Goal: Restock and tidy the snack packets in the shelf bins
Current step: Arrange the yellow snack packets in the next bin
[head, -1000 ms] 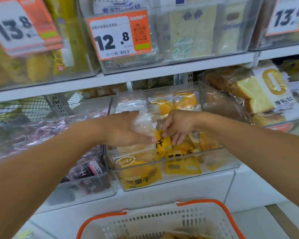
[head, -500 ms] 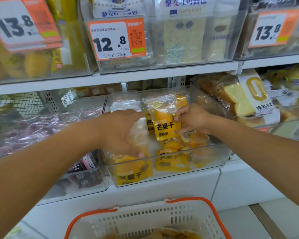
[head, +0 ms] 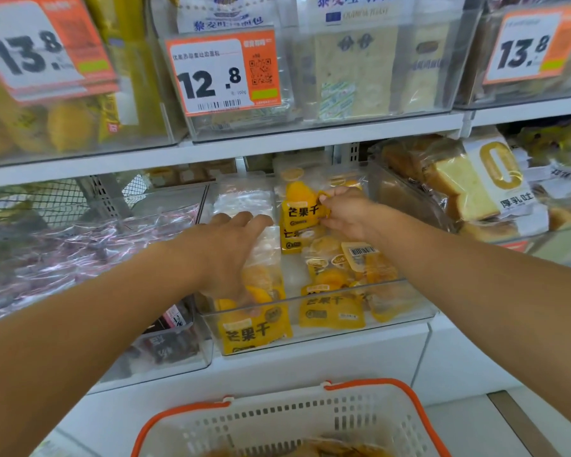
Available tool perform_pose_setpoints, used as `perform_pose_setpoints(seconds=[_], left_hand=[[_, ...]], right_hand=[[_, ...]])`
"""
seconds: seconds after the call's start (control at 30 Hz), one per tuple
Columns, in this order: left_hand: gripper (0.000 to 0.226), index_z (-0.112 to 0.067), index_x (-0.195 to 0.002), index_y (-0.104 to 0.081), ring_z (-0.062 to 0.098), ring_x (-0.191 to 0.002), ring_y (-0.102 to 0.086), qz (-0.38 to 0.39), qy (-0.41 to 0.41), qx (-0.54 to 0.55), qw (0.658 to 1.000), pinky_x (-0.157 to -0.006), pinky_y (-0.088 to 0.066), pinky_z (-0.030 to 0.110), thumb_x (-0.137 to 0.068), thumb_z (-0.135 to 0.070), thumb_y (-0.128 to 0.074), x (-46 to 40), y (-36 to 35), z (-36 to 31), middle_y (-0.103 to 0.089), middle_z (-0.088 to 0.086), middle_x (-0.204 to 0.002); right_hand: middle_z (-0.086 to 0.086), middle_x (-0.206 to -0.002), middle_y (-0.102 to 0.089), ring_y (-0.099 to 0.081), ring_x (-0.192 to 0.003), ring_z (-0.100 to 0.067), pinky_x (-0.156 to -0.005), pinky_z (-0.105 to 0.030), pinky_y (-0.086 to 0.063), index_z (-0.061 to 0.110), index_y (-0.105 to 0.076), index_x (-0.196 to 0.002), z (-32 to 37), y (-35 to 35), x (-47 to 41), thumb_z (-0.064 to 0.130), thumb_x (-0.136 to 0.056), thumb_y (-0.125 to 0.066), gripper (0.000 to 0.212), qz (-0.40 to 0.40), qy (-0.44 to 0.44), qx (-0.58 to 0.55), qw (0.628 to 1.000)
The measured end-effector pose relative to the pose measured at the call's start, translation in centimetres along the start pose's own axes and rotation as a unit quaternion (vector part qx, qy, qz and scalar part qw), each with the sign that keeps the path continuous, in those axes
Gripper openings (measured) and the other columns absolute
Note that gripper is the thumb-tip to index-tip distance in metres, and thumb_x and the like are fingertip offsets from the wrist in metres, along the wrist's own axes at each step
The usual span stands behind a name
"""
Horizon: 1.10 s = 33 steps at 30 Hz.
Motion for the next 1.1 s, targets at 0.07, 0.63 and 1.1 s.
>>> perform_pose_setpoints(seconds=[0.07, 0.63, 1.1], left_hand=[[0.126, -0.040, -0.150, 0.006, 0.025, -0.141, -0.026, 0.037, 0.003, 0.023, 0.999, -0.108, -0.040, 0.047, -0.062, -0.066, -0.081, -0.3, 0.4, 0.2, -0.017, -0.005, -0.159], [0.077, -0.010, -0.148, -0.040, 0.029, -0.137, -0.042, -0.050, 0.084, 0.185, 0.978, -0.110, -0.038, 0.036, -0.091, -0.059, -0.056, -9.2, 4.3, -0.1, -0.041, 0.009, -0.152], [0.079, -0.024, -0.145, -0.046, 0.019, -0.137, -0.040, -0.118, -0.020, 0.218, 0.969, -0.107, -0.032, 0.032, -0.084, -0.074, -0.044, -2.4, 3.9, -2.6, -0.042, -0.002, -0.152]], right_hand=[[-0.014, -0.114, -0.064, -0.062, -0.109, -0.025, -0.103, -0.043, -0.051, 0.013, -0.058, -0.091, -0.2, -0.2, -0.3, 0.008, -0.103, -0.053, 0.014, 0.005, 0.013, 0.045, 0.999], [-0.015, -0.112, -0.063, -0.066, -0.105, -0.034, -0.090, -0.042, -0.056, 0.000, -0.061, -0.106, -0.6, 2.3, -1.1, 0.004, -0.099, -0.053, 0.012, 0.006, 0.092, 0.574, 0.814], [0.000, -0.081, -0.055, -0.053, -0.084, -0.022, -0.064, -0.026, -0.043, 0.010, -0.066, -0.083, 2.5, 5.2, 4.2, 0.040, -0.092, -0.067, 0.032, 0.183, 0.026, 0.766, 0.616]])
Point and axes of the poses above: each hand's wrist, its own x-axis away from the middle knuckle, its own y-axis out of the back of the hand, z = x × y, the point moved 2 cm from there along -x, towards the middle knuckle
